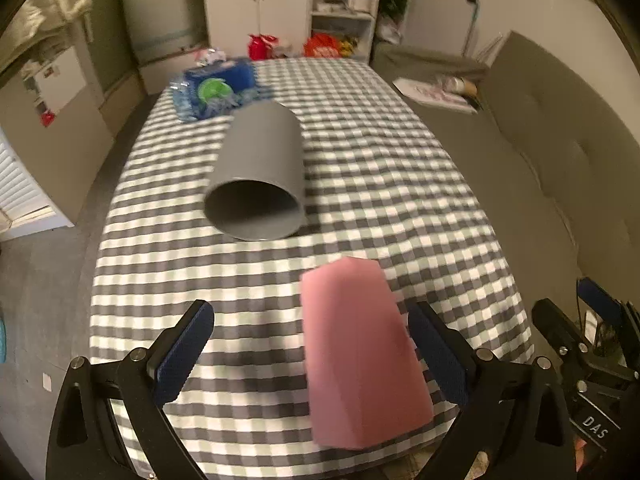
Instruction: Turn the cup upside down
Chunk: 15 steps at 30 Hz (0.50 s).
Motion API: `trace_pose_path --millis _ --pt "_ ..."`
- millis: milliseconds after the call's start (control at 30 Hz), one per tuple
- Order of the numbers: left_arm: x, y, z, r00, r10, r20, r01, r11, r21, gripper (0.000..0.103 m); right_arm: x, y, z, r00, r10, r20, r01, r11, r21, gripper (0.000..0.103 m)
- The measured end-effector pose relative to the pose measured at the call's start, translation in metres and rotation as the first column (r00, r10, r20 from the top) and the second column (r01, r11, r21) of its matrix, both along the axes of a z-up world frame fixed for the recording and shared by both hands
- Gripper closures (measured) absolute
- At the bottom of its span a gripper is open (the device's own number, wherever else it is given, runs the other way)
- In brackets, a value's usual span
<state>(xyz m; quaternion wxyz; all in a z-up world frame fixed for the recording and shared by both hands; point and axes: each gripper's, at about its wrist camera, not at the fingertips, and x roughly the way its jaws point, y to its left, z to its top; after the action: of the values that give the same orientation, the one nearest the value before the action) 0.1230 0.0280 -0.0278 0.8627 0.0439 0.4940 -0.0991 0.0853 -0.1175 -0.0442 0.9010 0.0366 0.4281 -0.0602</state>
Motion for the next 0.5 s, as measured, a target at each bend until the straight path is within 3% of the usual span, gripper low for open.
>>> trace_pose_path --millis 100,167,233,300,333,433,500 --pt "0.006 -0.006 -0.007 0.999 -0.03 -0.036 0.03 1.0 -0.01 0.007 0.004 -0.003 -0.007 1.0 -0.01 -0.014 0.01 1.0 0.0 0.017" --pt "0.012 -0.008 -0.013 0.997 -0.037 -0.071 0.036 0.999 -0.021 0.019 0.005 -0.006 -0.011 1.0 -0.014 -0.019 0.014 1.0 0.004 0.017" --pt "0.017 -0.007 -0.018 0.993 -0.04 -0.11 0.036 0.998 -0.043 0.02 0.007 -0.007 -0.015 1.0 -0.016 -0.027 0.016 1.0 0.007 0.017" --pt "0.02 -0.007 -0.02 0.988 -0.056 -0.143 0.044 0.995 -0.085 0.029 0.008 -0.008 -0.018 0.999 -0.015 -0.032 0.015 1.0 0.01 0.017" --pt "0.02 -0.008 -0.02 0.987 -0.064 -0.15 0.05 0.994 -0.097 0.037 0.008 -0.007 -0.018 0.999 -0.014 -0.034 0.015 1.0 0.011 0.017" --pt "0.02 -0.012 -0.018 0.986 -0.074 -0.149 0.06 0.994 -0.095 0.038 0.008 -0.005 -0.018 0.999 -0.01 -0.036 0.011 1.0 0.008 0.017" --pt "0.019 -0.009 -0.012 0.987 -0.083 -0.135 0.065 0.989 -0.134 0.039 0.007 -0.002 -0.017 1.0 -0.005 -0.031 0.005 1.0 0.01 0.017"
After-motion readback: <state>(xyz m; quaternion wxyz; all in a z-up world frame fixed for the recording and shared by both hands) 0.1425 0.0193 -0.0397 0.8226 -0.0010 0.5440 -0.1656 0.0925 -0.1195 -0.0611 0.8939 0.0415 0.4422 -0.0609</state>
